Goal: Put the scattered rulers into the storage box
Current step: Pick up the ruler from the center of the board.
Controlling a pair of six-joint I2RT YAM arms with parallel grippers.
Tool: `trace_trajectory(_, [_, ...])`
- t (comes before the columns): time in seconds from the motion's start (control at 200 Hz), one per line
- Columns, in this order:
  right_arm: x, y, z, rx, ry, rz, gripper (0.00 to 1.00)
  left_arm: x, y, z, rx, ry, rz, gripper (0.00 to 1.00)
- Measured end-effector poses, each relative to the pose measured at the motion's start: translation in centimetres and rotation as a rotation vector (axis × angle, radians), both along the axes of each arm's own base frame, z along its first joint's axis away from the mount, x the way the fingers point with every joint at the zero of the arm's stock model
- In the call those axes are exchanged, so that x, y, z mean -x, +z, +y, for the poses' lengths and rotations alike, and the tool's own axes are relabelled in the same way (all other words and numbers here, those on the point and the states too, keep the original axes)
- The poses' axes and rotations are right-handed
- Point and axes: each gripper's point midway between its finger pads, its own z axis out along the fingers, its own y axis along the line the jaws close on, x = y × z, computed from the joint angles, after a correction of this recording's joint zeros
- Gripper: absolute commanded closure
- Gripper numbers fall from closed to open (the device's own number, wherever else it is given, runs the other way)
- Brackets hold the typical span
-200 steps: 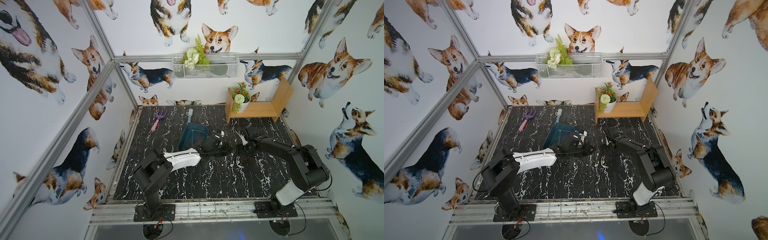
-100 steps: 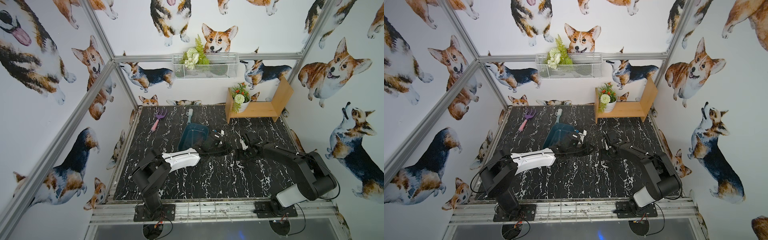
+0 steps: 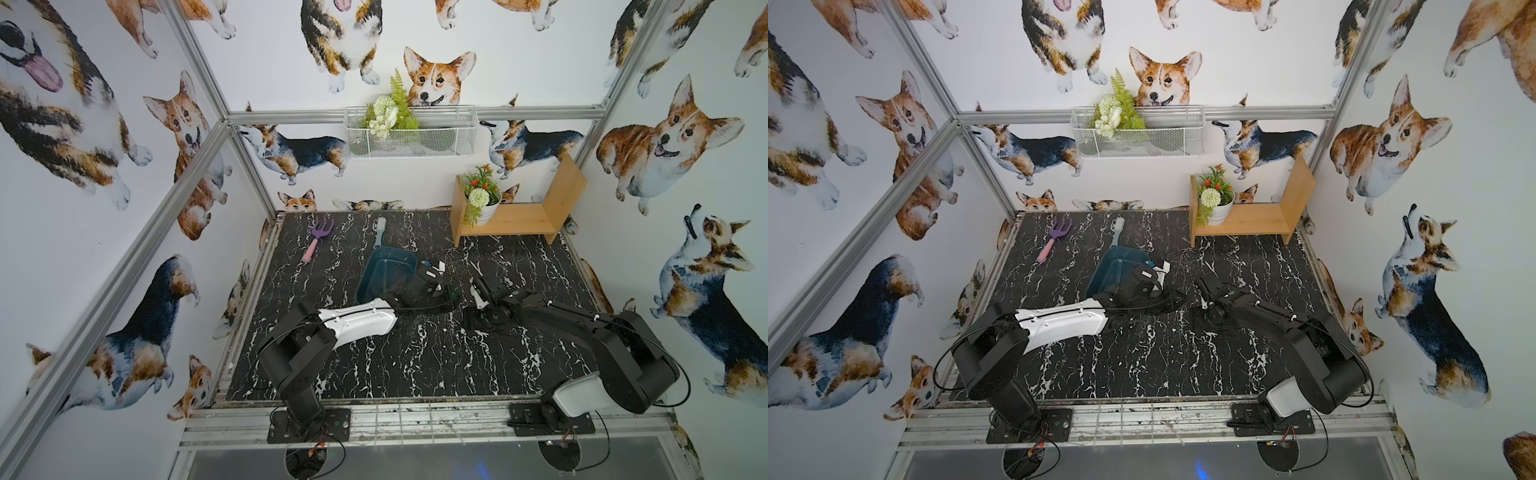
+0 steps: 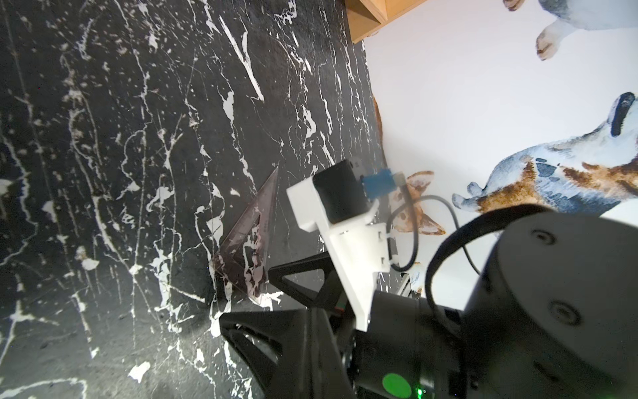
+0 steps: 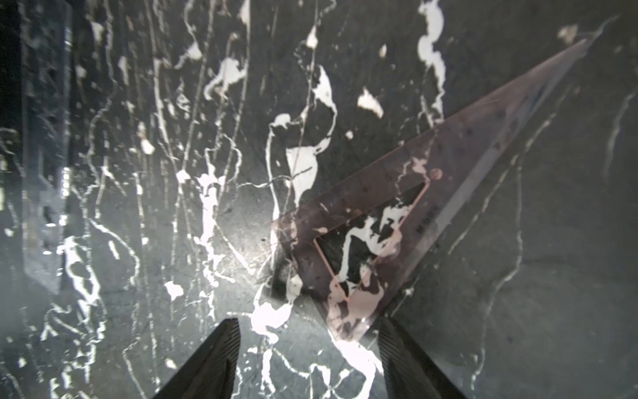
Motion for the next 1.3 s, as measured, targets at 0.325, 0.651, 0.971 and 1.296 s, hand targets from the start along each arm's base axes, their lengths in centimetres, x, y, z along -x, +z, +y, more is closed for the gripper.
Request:
trace_trajectory(0.325, [-2.5,1.4,-1.1,0.077,-0.023,-0.037,0.61,0.1,-1.5,0.2,-0.025,0.001,0.021,0.86])
trace_trajectory(0.651, [-3.1,-0.4,-2.4,0.139,-0.034,0.012,0.66,0.2,-3.3,0.2,-0.061,-0.008,0.039,0.83])
trace_trajectory(0.971, [-3.2,-1.1,-2.8,0.163,-0.041,0.027,0.62,0.2,-3.8,0.1,-0.07,-0.017,0.042,0.83])
trace_trajectory(1.296, [-3.3,-1.6,-3.2,0.185,-0.045,0.04,0.65,0.4,-4.6,0.0,-0.078,-0.027,0.058,0.81])
